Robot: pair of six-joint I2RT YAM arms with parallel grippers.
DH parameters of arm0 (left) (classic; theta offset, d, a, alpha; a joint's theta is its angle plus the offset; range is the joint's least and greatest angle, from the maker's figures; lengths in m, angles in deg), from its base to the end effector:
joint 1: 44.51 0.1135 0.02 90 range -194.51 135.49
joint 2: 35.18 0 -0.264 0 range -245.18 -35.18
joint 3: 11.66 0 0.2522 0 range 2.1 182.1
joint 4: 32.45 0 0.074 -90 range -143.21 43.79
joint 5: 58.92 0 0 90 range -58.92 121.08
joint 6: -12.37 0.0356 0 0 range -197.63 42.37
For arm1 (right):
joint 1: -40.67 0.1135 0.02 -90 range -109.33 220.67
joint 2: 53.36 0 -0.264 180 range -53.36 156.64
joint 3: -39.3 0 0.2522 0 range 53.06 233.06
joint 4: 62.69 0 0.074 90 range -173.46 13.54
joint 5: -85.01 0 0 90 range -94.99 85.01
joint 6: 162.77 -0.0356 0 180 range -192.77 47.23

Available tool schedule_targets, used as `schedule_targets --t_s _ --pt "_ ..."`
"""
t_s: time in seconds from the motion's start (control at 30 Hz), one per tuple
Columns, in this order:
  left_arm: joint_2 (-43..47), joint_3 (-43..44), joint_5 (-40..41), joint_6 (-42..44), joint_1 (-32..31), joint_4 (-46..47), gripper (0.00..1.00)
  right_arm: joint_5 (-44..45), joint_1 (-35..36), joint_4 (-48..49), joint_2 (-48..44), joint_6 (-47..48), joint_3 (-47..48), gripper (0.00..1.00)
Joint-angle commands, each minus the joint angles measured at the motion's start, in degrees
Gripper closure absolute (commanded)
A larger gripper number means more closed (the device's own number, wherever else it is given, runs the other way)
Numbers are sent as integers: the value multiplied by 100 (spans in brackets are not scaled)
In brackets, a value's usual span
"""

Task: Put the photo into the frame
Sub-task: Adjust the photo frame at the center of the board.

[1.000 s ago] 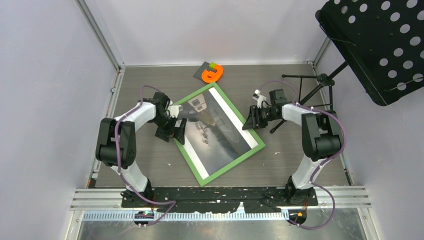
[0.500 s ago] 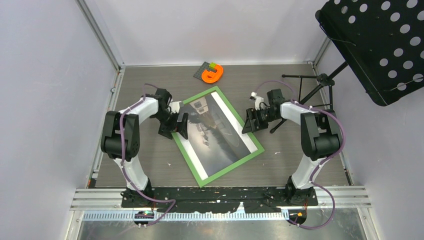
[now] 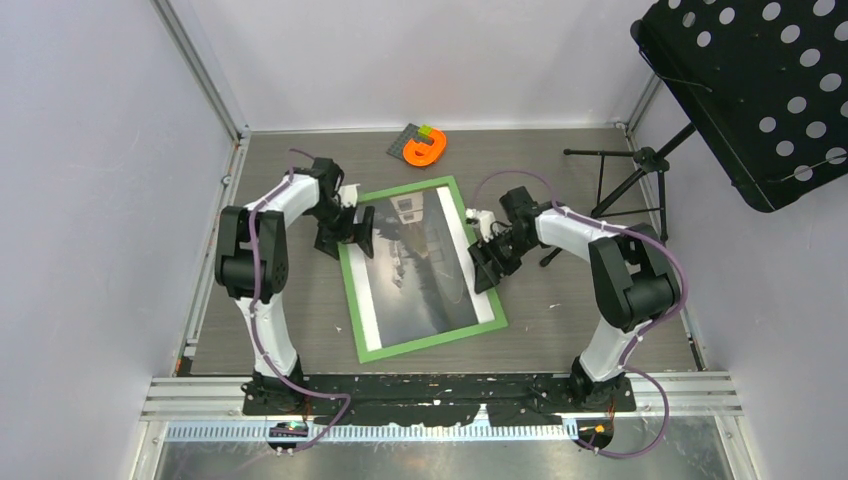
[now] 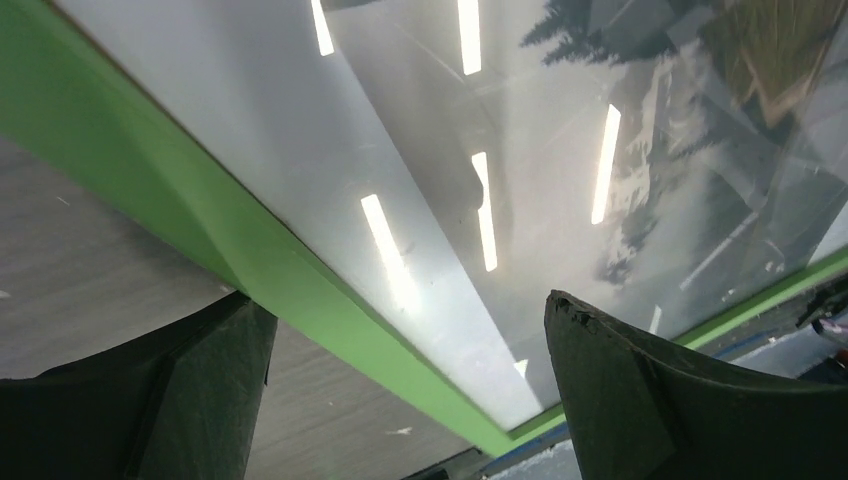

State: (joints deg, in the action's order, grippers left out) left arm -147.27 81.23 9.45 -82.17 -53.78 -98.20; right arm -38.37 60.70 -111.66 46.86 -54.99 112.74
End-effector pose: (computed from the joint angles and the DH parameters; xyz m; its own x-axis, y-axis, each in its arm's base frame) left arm 0.3600 -0.0721 0.1685 -0.9944 0.0878 -0.0587 0.1034 0.9221 -0.3730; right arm 0.2916 0.1272 0.1591 -0.7409 -0.5415 -0.3972 -0.6716 0.6015 0.4326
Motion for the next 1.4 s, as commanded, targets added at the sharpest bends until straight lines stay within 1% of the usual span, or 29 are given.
schedule_targets --t_s 0.0,0.23,0.3,0.47,0.67,0.77,0.83,1.0,1.13,1.37 --pt "-419 737 -287 57 -82 16 0 -751 418 -535 -179 593 -126 28" --pt "-1245 2081 -212 283 -225 -631 0 -1052 853 -646 -128 920 -126 28" --pt "-1498 2498 -192 374 -325 -902 0 -1105 1029 -628 -105 919 -112 28" --pt "-2005 3346 -160 429 -598 -1244 1 -1177 1409 -489 -86 793 -38 27" --pt "-2527 4424 -207 403 -753 -1523 0 -879 1960 -261 -33 570 91 27" --pt "-2838 5106 -241 422 -822 -1682 0 -780 2249 -223 209 389 367 27" --pt "-3000 5387 -245 427 -876 -1711 0 -709 2413 -125 347 237 529 27" --pt "-3008 5486 -266 429 -996 -1381 0 -536 2776 188 685 -205 919 26" --pt "-2927 5490 -465 427 -1006 -1043 0 -516 2871 784 863 -638 1074 27" --pt "-2862 5386 -1053 330 -1006 -365 1 -687 2962 2628 983 -1497 848 27"
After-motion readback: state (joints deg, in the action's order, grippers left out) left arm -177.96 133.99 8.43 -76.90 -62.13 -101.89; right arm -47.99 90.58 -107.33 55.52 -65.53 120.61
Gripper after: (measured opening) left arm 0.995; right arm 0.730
